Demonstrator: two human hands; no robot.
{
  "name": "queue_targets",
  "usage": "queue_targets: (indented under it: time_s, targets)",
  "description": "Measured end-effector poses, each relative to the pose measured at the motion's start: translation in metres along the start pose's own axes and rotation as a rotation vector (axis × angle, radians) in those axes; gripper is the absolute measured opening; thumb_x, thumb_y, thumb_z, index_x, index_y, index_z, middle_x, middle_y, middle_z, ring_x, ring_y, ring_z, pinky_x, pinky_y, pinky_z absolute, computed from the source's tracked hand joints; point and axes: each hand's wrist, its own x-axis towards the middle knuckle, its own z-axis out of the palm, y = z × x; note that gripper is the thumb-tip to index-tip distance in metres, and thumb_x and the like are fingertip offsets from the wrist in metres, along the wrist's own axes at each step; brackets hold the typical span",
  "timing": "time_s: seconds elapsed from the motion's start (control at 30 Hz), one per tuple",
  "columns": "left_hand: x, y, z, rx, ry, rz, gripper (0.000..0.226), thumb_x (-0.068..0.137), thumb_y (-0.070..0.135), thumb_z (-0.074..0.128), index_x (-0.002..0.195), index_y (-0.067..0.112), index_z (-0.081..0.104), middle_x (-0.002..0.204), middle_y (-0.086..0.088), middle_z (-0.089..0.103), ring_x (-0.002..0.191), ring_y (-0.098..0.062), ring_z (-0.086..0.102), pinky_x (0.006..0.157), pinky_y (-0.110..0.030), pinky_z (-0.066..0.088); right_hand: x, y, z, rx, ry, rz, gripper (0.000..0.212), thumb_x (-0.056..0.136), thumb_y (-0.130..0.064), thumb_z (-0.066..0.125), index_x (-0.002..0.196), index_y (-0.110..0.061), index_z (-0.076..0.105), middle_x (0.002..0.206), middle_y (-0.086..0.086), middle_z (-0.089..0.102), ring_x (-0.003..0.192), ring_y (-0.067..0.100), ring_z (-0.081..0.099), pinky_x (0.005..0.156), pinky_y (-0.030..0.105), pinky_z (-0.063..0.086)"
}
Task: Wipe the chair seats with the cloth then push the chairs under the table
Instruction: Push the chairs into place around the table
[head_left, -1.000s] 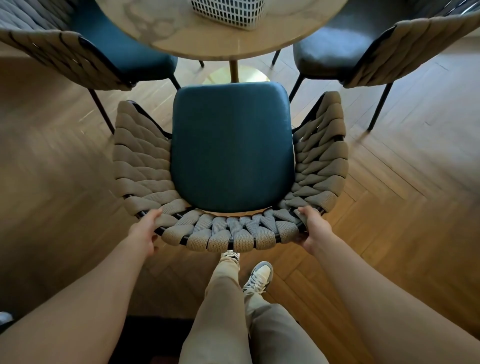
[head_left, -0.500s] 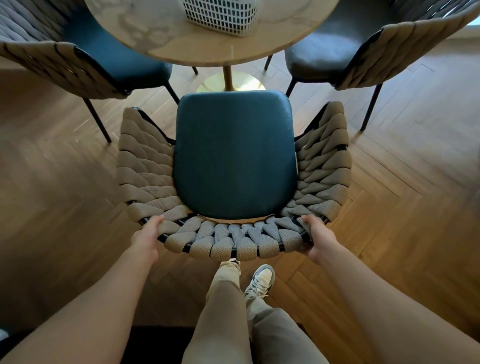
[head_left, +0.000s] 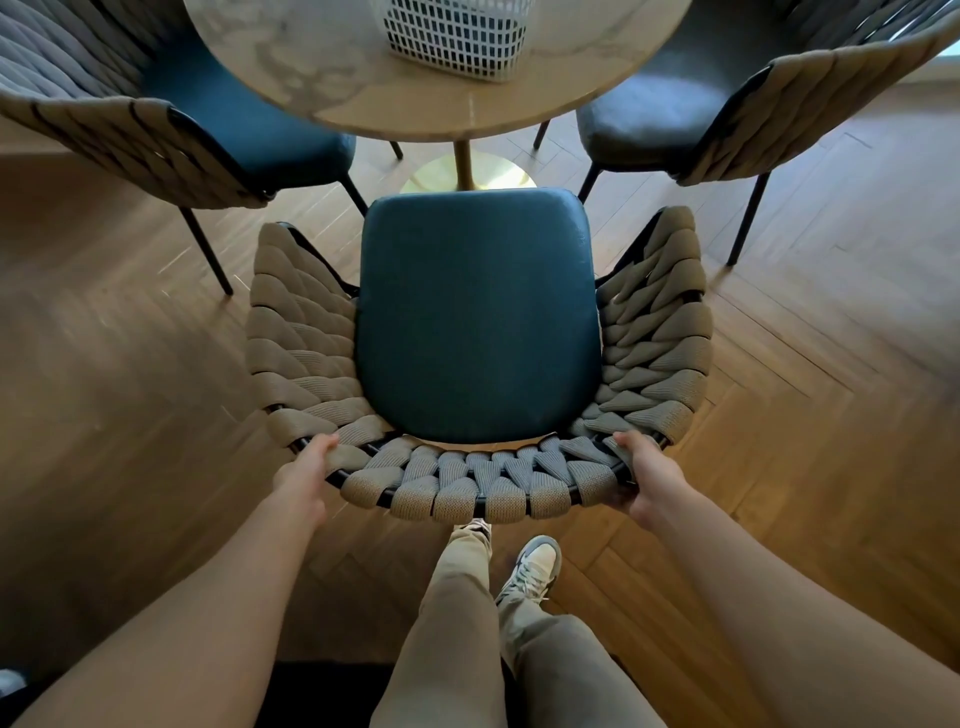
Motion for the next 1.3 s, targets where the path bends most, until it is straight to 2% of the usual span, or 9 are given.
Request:
queue_targets:
  time_s: [0.13,0.3,0.53,0.83,1.07,1.17,1.23,1.3]
  targets:
    - [-0.002,-0.001,-0.001,-0.001,0.008,0.007,0.073,0.079,0.031,0.073,0.139,0.007,0.041,0.142,-0.014,0.045,0.128,-0.032,0.042,0.105,-0.043,0.033,0.001,0.002,0.001,-0.004,0.002,0.001,0.043,0.084,-0.021,0.069,0.122,-0.009,0.053,0.111,0.018,0.065,0.098,0.037,0.066,0.083,0.059,0.054]
    - [-0.005,-0.003,-0.003,0.007,0.022,0.001,0.068,0.079,0.029,0.073,0.136,0.006,0.045,0.137,-0.014,0.049,0.124,-0.031,0.045,0.101,-0.039,0.035,0.002,0.006,-0.001,-0.008,-0.005,0.013,0.043,0.084,-0.022,0.070,0.121,-0.009,0.053,0.110,0.018,0.065,0.097,0.039,0.066,0.082,0.060,0.054]
    - [-0.004,-0.003,-0.004,0.038,0.008,0.003,0.072,0.080,0.031,0.072,0.139,0.005,0.040,0.142,-0.016,0.044,0.131,-0.034,0.039,0.110,-0.045,0.029,0.003,0.006,0.000,-0.001,0.004,0.020,0.046,0.083,-0.022,0.071,0.124,-0.009,0.052,0.111,0.018,0.065,0.098,0.038,0.065,0.083,0.059,0.054]
    - [-0.005,-0.010,-0.005,0.057,0.010,-0.006,0.075,0.076,0.035,0.074,0.138,0.006,0.042,0.139,-0.016,0.047,0.126,-0.035,0.042,0.108,-0.048,0.034,0.005,0.004,-0.005,-0.003,0.019,0.017,0.055,0.082,-0.022,0.071,0.130,-0.010,0.047,0.115,0.018,0.062,0.101,0.038,0.064,0.085,0.059,0.053]
    - [-0.007,-0.009,-0.009,0.084,-0.044,0.004,0.095,0.074,0.052,0.074,0.146,0.007,0.032,0.146,-0.016,0.041,0.134,-0.034,0.037,0.113,-0.050,0.027,0.003,0.004,-0.008,-0.044,-0.020,0.030,0.040,0.086,-0.027,0.070,0.120,-0.011,0.055,0.108,0.014,0.064,0.102,0.034,0.063,0.085,0.053,0.055]
    - [-0.018,-0.009,-0.011,0.098,0.027,0.028,0.099,0.074,0.055,0.073,0.147,0.005,0.029,0.148,-0.017,0.039,0.135,-0.035,0.036,0.113,-0.049,0.027,-0.001,0.003,-0.013,-0.095,-0.037,0.014,0.042,0.087,-0.030,0.068,0.122,-0.011,0.055,0.114,0.014,0.063,0.104,0.033,0.062,0.087,0.052,0.054]
    - [-0.032,-0.007,-0.012,0.126,0.151,0.084,0.088,0.079,0.051,0.070,0.144,0.004,0.034,0.146,-0.018,0.042,0.131,-0.037,0.041,0.110,-0.049,0.032,-0.007,0.003,-0.019,-0.140,-0.021,-0.015,0.054,0.085,-0.034,0.068,0.130,-0.010,0.049,0.121,0.014,0.061,0.107,0.032,0.060,0.089,0.051,0.053]
    - [-0.048,-0.007,-0.014,0.240,0.292,0.228,0.066,0.084,0.047,0.065,0.134,0.008,0.048,0.136,-0.017,0.051,0.119,-0.036,0.051,0.101,-0.052,0.043,-0.015,0.001,-0.026,-0.176,-0.002,-0.060,0.070,0.086,-0.037,0.068,0.143,-0.010,0.037,0.131,0.014,0.055,0.114,0.032,0.056,0.095,0.052,0.049]
